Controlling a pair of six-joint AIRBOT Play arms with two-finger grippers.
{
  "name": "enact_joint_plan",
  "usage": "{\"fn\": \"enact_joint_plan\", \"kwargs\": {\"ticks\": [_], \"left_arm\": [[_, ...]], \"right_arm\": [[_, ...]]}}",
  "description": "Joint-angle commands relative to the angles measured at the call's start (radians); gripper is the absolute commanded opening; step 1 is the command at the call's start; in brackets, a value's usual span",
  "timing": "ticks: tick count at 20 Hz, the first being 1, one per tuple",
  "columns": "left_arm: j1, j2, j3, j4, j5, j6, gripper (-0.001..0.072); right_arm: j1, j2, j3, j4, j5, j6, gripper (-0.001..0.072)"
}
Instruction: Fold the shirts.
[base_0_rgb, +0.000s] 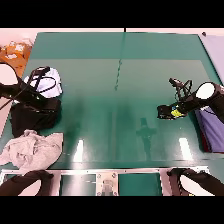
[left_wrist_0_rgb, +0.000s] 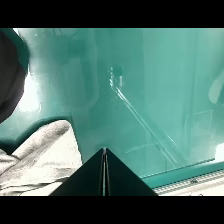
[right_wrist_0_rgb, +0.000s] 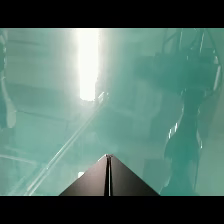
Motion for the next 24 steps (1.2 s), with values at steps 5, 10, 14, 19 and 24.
{"fn": "enact_joint_plan", "kwargs": {"ticks": [5,10,14,19,24], "left_arm": [[0.001,0.001,0.000,0.000,0.000,0.000,0.0028],[0.001,0.001,0.000,-0.019,0.070,0.000,0.0027],[0.001,0.001,0.000,-0.026,0.268,0.001,0.0028],[0.001,0.001,0.000,-0.009,0.436,0.002,0.0028],[0.005,0.000,-0.002,0.258,0.587,0.042,0.0436]], "right_arm": [[0.001,0.000,0.000,0.000,0.000,0.000,0.0018],[0.001,0.000,0.000,0.000,0.000,0.000,0.0017],[0.001,0.000,0.000,0.000,-0.024,0.000,0.0018],[0.001,0.000,-0.001,0.007,-0.068,0.000,0.0018],[0.001,0.000,-0.001,0.015,-0.109,0.000,0.0018]]}}
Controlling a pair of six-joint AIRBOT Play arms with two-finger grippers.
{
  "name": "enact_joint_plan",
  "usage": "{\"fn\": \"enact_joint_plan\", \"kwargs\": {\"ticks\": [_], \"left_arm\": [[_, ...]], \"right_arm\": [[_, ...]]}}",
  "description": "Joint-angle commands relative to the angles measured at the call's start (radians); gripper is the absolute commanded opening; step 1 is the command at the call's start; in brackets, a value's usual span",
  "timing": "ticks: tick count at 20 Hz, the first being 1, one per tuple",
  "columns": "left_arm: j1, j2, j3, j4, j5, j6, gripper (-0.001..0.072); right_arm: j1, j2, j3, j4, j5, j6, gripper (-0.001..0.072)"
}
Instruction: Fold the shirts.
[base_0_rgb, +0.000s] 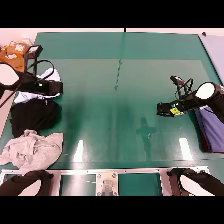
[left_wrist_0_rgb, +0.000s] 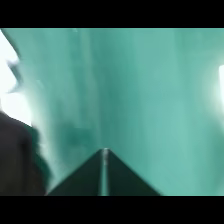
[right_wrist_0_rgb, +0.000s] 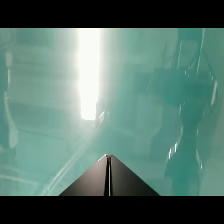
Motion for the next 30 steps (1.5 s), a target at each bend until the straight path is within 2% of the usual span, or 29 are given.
{"fn": "enact_joint_plan", "kwargs": {"ticks": [1,2,5,6,9,13,15,16,17,18,20,22,24,27,30], "left_arm": [[0.026,-0.010,0.001,0.325,0.175,-0.045,0.0718],[0.072,-0.032,0.002,0.418,0.235,-0.083,0.0720],[0.263,-0.185,0.043,0.419,0.323,-0.079,0.0720],[0.308,-0.254,0.068,0.414,0.340,-0.079,0.0720],[0.388,-0.492,0.170,0.365,0.394,-0.058,0.0720],[0.391,-0.743,0.305,0.199,0.333,0.059,0.0720],[0.391,-0.800,0.332,0.129,0.287,0.094,0.0720],[0.391,-0.804,0.332,0.126,0.272,0.095,0.0582],[0.391,-0.801,0.333,0.127,0.261,0.095,0.0217],[0.391,-0.796,0.342,0.127,0.240,0.114,0.0026],[0.391,-0.795,0.415,0.103,0.139,0.153,0.0025],[0.381,-0.778,0.547,-0.018,0.039,0.167,0.0024],[0.332,-0.723,0.696,-0.125,-0.042,0.173,0.0024],[0.174,-0.612,0.833,-0.142,-0.121,0.161,0.0024],[-0.013,-0.511,0.875,-0.173,-0.165,0.077,0.0025]], "right_arm": [[0.001,0.000,0.000,0.006,-0.026,0.001,0.0020],[0.001,0.000,0.000,0.006,-0.035,0.001,0.0038],[0.001,0.000,0.000,0.006,-0.081,0.001,0.0409],[0.001,0.000,0.000,0.006,-0.092,0.000,0.0470],[0.001,0.000,0.000,0.006,-0.095,0.000,0.0513],[0.001,0.000,0.000,0.006,-0.095,0.004,0.0513],[0.001,0.000,0.000,0.007,-0.094,0.004,0.0513],[0.001,0.000,0.000,0.008,-0.093,0.004,0.0512],[0.001,0.000,0.000,0.008,-0.089,0.004,0.0510],[0.001,0.000,0.000,0.008,-0.086,0.004,0.0471],[0.001,0.000,0.000,0.008,-0.069,0.004,0.0213],[0.001,0.000,0.001,0.008,-0.051,0.003,0.0037],[0.001,0.000,0.002,0.007,-0.049,0.003,0.0019],[-0.018,0.000,0.009,0.005,-0.060,0.003,0.0019],[-0.061,0.000,0.030,0.005,-0.064,0.000,0.0019]]}}
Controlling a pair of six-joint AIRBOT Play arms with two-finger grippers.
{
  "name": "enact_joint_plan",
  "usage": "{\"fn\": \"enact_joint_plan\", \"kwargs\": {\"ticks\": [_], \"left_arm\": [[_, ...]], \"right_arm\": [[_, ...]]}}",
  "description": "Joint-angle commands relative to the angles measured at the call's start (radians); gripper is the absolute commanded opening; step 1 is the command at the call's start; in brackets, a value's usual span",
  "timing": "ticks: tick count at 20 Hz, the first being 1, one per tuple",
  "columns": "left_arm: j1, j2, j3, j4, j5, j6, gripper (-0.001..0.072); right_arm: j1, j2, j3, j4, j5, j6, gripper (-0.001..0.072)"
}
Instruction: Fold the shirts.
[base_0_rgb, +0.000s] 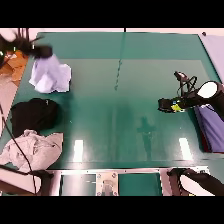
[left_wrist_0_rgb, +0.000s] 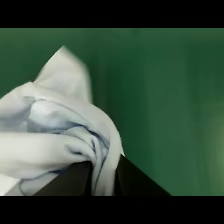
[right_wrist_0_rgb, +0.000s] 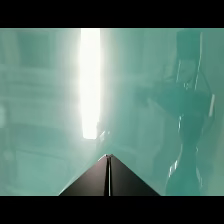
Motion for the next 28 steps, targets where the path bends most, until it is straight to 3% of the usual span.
{"fn": "enact_joint_plan", "kwargs": {"ticks": [1,4,9,10,11,12,16,19,22,23,24,28], "left_arm": [[-0.205,0.099,0.069,-0.078,-0.105,-0.088,0.0025],[-0.401,0.103,0.057,-0.126,-0.200,-0.146,0.0026],[-0.705,0.103,-0.185,-0.131,-0.048,-0.182,0.0029],[-0.743,0.103,-0.238,-0.137,-0.007,-0.182,0.0167],[-0.760,0.103,-0.267,-0.137,0.010,-0.197,0.0592],[-0.755,0.103,-0.267,-0.136,-0.008,-0.235,0.0691],[-0.578,0.105,-0.159,-0.121,-0.227,-0.224,0.0692],[-0.368,0.104,-0.136,-0.066,-0.297,-0.225,0.0691],[-0.204,0.103,-0.228,-0.081,-0.221,-0.217,0.0691],[-0.173,0.103,-0.275,-0.092,-0.180,-0.193,0.0691],[-0.154,0.103,-0.328,-0.097,-0.137,-0.171,0.0691],[-0.150,0.103,-0.510,-0.187,0.041,-0.113,0.0691]], "right_arm": [[-0.048,0.000,0.022,-0.001,-0.005,-0.004,0.0019],[-0.084,0.001,0.036,-0.001,-0.005,-0.004,0.0019],[-0.088,0.001,0.036,0.002,-0.004,-0.004,0.0023],[-0.088,0.001,0.036,0.003,-0.003,-0.003,0.0117],[-0.088,0.001,0.037,0.010,0.000,-0.003,0.0315],[-0.089,0.001,0.042,0.012,0.008,-0.003,0.0416],[-0.092,0.001,0.054,0.042,0.100,-0.003,0.0430],[-0.068,0.001,-0.026,0.080,0.119,-0.004,0.0431],[-0.027,0.001,-0.172,0.116,0.108,-0.003,0.0435],[-0.008,0.001,-0.224,0.174,0.077,-0.005,0.0463],[0.015,0.001,-0.264,0.240,0.034,-0.023,0.0569],[0.186,-0.014,-0.323,0.467,-0.148,-0.031,0.0574]]}}
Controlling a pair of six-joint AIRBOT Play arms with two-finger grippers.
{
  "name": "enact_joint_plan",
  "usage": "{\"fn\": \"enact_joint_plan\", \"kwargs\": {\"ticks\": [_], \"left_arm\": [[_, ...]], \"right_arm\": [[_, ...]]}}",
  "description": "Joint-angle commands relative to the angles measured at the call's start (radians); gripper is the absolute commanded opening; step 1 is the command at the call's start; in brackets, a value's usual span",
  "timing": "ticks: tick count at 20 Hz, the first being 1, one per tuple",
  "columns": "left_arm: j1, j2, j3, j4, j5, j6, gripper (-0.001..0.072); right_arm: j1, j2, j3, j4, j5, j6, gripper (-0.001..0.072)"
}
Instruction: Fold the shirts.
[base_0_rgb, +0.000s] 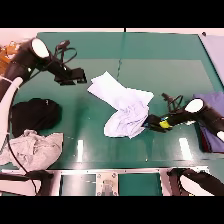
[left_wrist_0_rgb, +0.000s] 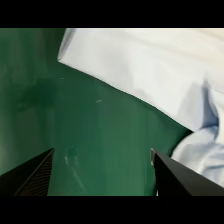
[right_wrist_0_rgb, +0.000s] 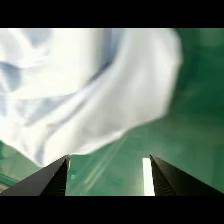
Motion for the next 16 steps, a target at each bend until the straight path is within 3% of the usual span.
{"fn": "enact_joint_plan", "kwargs": {"ticks": [1,4,5,6,11,14,16], "left_arm": [[0.032,0.000,-0.138,-0.089,0.151,0.062,0.0691],[0.032,0.000,-0.151,-0.098,0.156,0.068,0.0691],[0.032,0.000,-0.151,-0.098,0.156,0.069,0.0691],[0.032,0.000,-0.151,-0.098,0.158,0.068,0.0691],[0.032,0.000,-0.153,-0.113,0.202,0.068,0.0691],[0.024,0.000,-0.158,-0.157,0.251,0.069,0.0691],[-0.006,-0.003,-0.185,-0.174,0.330,0.073,0.0690]], "right_arm": [[0.154,-0.022,-0.052,0.197,-0.172,-0.008,0.0574],[0.244,-0.072,-0.042,0.232,-0.271,-0.008,0.0539],[0.244,-0.085,-0.040,0.225,-0.264,-0.035,0.0244],[0.231,-0.087,-0.040,0.195,-0.251,-0.062,0.0032],[-0.057,-0.082,0.005,-0.092,0.007,-0.059,0.0018],[-0.270,-0.083,0.085,-0.270,-0.011,-0.090,0.0018],[-0.367,-0.083,0.135,-0.211,-0.060,-0.141,0.0018]]}}
